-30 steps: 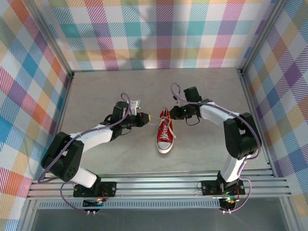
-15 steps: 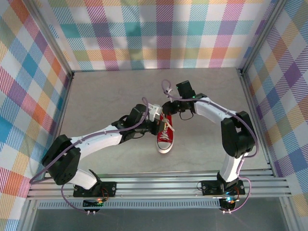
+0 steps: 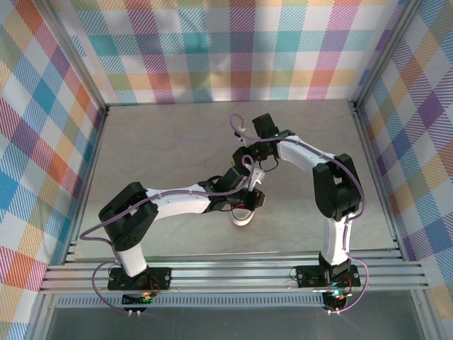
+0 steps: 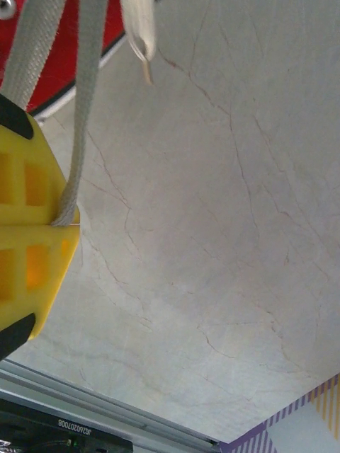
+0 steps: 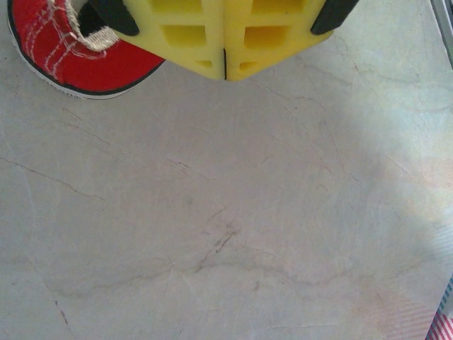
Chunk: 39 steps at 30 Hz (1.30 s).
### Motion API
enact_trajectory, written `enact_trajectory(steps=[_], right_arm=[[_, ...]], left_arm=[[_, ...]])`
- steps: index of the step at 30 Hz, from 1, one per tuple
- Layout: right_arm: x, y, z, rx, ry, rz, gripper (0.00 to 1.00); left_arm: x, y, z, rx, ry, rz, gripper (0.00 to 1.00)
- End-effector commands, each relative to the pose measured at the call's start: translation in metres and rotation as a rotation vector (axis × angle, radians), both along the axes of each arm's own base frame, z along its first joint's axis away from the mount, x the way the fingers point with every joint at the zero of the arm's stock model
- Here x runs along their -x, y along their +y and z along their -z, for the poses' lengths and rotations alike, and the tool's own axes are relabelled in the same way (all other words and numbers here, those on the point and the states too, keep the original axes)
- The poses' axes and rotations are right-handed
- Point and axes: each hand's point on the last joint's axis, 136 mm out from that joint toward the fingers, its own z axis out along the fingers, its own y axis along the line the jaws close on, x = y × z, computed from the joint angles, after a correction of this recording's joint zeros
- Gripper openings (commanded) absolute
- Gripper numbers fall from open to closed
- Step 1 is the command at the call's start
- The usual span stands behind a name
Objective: Tie the shoes
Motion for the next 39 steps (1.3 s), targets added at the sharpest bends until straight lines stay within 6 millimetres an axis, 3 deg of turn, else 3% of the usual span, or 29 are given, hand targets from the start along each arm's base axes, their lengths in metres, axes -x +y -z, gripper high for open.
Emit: enact_trajectory(steps=[1,2,3,5,7,11,18,21,25,29,34,39], right_arm=[[0.001,0.005,-0.006,-0.018,0.006,-0.037,0.00],[0.000,0.004,-0.007,-0.010,0.007,-0.028,0.00],[-0.001,0.003,-0.008,-0.001,0.007,-0.016,0.02],[-0.002,0.000,-0.013,0.011,0.000,-0.001,0.17],[-0.003,-0.002,-0.023,0.016,-0.012,0.009,0.33],[-0.002,-0.008,-0.051,0.008,-0.038,0.033,0.48],[0.008,-0.043,-0.078,0.019,-0.054,0.134,0.57],[0.027,-0.062,-0.071,0.041,-0.050,0.169,0.59],[0.058,-0.081,-0.045,0.077,-0.014,0.206,0.61],[0.091,-0.096,-0.008,0.096,0.066,0.239,0.62],[0.116,-0.099,0.016,0.068,0.148,0.258,0.65],[0.127,-0.097,0.030,0.072,0.176,0.243,0.67]], left_arm=[[-0.005,-0.012,-0.006,0.022,-0.018,-0.010,0.00],[-0.007,-0.010,-0.007,0.016,-0.024,-0.019,0.05],[-0.009,-0.008,-0.009,0.005,-0.036,-0.029,0.20],[-0.011,-0.001,-0.014,-0.022,-0.066,-0.040,0.37],[-0.013,0.006,-0.021,-0.044,-0.093,-0.044,0.47],[-0.017,0.024,-0.040,-0.056,-0.130,-0.067,0.55],[-0.028,0.063,-0.075,-0.043,-0.188,-0.154,0.59],[-0.040,0.086,-0.087,-0.029,-0.198,-0.235,0.63],[-0.063,0.109,-0.095,0.021,-0.155,-0.344,0.65],[-0.092,0.124,-0.082,0.064,0.012,-0.477,0.62],[-0.117,0.123,-0.052,0.098,0.140,-0.551,0.61],[-0.131,0.105,-0.036,0.131,0.182,-0.533,0.63]])
